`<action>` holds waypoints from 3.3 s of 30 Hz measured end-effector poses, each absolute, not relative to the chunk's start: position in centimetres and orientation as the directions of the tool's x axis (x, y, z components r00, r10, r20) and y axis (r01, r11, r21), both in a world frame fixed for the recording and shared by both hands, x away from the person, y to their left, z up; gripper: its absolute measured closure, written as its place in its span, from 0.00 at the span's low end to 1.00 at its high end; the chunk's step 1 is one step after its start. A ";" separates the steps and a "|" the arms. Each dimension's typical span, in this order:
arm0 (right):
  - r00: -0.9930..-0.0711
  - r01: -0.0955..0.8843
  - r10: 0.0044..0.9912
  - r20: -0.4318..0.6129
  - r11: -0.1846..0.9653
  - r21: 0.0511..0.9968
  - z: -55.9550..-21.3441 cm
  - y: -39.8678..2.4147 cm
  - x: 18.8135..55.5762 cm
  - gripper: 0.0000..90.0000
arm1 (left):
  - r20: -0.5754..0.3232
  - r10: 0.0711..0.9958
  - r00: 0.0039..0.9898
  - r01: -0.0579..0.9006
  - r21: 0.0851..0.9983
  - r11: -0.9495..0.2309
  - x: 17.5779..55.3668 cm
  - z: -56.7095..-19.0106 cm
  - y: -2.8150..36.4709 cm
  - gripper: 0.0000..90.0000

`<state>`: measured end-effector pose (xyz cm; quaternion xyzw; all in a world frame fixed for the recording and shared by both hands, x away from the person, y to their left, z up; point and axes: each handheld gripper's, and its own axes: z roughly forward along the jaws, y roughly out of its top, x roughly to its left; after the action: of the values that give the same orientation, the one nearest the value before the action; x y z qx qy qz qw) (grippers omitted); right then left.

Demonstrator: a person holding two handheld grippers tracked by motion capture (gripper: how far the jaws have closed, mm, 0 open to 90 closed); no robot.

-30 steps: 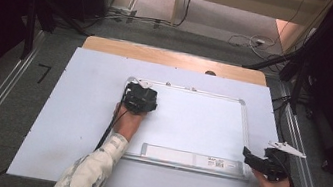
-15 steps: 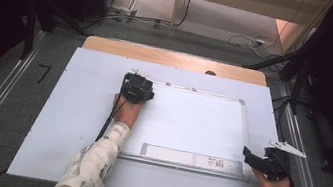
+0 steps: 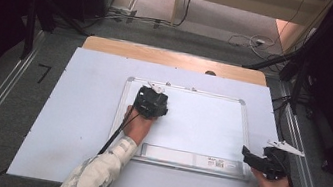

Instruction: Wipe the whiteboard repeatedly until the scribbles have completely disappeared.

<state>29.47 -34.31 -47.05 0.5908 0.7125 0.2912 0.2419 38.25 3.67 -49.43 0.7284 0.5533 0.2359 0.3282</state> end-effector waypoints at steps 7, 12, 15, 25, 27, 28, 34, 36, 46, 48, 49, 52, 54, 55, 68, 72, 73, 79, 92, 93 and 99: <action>-0.187 0.701 0.982 -0.008 0.139 0.700 -47.0 -34.1 29.5 0.16 | -0.017 0.946 0.325 0.641 0.739 -0.207 35.8 -49.5 2.2 0.46; -0.187 0.703 0.982 -0.010 0.141 0.698 -47.0 -34.0 29.4 0.16 | -0.013 0.946 0.325 0.639 0.740 -0.209 34.6 -49.6 1.6 0.46; -0.188 0.703 0.982 -0.012 0.143 0.697 -47.1 -34.0 29.4 0.16 | -0.010 0.945 0.327 0.639 0.739 -0.214 34.0 -49.6 1.5 0.46; -0.188 0.704 0.982 -0.013 0.144 0.696 -47.1 -34.1 29.4 0.16 | -0.021 0.947 0.321 0.637 0.745 -0.199 32.9 -49.7 2.5 0.46; -0.186 0.703 0.982 -0.011 0.141 0.697 -47.1 -34.1 29.3 0.16 | -0.018 0.946 0.322 0.637 0.744 -0.203 32.9 -49.7 2.5 0.46; -0.186 0.700 0.982 -0.011 0.141 0.700 -47.0 -34.2 29.2 0.16 | -0.015 0.947 0.322 0.637 0.743 -0.204 32.9 -49.7 2.5 0.46; -0.181 0.702 0.983 -0.006 0.134 0.699 -47.1 -34.3 29.2 0.16 | -0.015 0.956 0.291 0.643 0.743 -0.184 33.4 -49.7 4.3 0.46; -0.181 0.699 0.983 -0.008 0.135 0.702 -47.0 -34.3 29.2 0.16 | -0.015 0.961 0.275 0.647 0.742 -0.174 33.5 -49.7 5.2 0.46; -0.180 0.702 0.984 -0.007 0.134 0.699 -47.0 -34.3 29.2 0.16 | -0.020 0.982 0.186 0.659 0.745 -0.110 34.4 -49.7 8.7 0.46; -0.181 0.702 0.983 -0.008 0.135 0.699 -47.0 -34.3 29.2 0.16 | -0.017 0.984 0.175 0.659 0.745 -0.104 34.7 -49.7 9.0 0.46; -0.181 0.702 0.984 -0.008 0.135 0.699 -47.0 -34.3 29.2 0.16 | -0.016 0.985 0.172 0.659 0.745 -0.103 34.9 -49.7 9.2 0.46; -0.180 0.700 0.984 -0.006 0.132 0.701 -47.0 -34.3 29.1 0.16 | -0.015 0.986 0.164 0.659 0.746 -0.099 35.6 -49.7 9.4 0.46; -0.182 0.703 0.983 -0.005 0.133 0.699 -47.0 -34.3 29.2 0.16 | -0.010 0.987 0.160 0.661 0.744 -0.099 36.1 -49.7 9.5 0.46; -0.183 0.703 0.983 -0.003 0.133 0.699 -47.0 -34.2 29.2 0.16 | -0.008 0.988 0.157 0.662 0.743 -0.099 36.4 -49.6 9.5 0.46; -0.188 0.703 0.982 -0.003 0.136 0.698 -47.1 -34.1 29.5 0.16 | -0.006 0.992 0.130 0.668 0.740 -0.083 40.3 -49.5 8.7 0.46; -0.186 0.703 0.983 -0.003 0.135 0.698 -47.1 -34.1 29.5 0.16 | -0.004 0.992 0.123 0.668 0.740 -0.080 41.1 -49.4 8.2 0.46; -0.187 0.702 0.982 -0.003 0.136 0.699 -47.1 -34.1 29.5 0.16 | -0.004 0.992 0.122 0.669 0.739 -0.080 41.3 -49.4 8.1 0.46; -0.187 0.702 0.982 -0.001 0.135 0.700 -47.1 -34.2 29.5 0.16 | -0.003 0.991 0.133 0.666 0.741 -0.087 41.7 -49.4 7.1 0.46; -0.190 0.704 0.982 -0.004 0.139 0.696 -47.1 -34.1 29.6 0.16 | -0.005 0.977 0.211 0.659 0.740 -0.138 40.0 -49.4 5.2 0.46; -0.191 0.704 0.982 -0.005 0.140 0.696 -47.1 -34.1 29.5 0.16 | -0.003 0.978 0.209 0.657 0.741 -0.138 39.8 -49.5 5.1 0.46; -0.189 0.706 0.982 -0.007 0.141 0.694 -47.1 -34.0 29.5 0.16 | 0.001 0.970 0.241 0.651 0.742 -0.163 38.4 -49.5 4.6 0.46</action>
<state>29.50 -34.03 -47.15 0.5894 0.7158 0.2865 0.2411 38.38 4.56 -49.52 0.7202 0.5627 0.2504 0.3194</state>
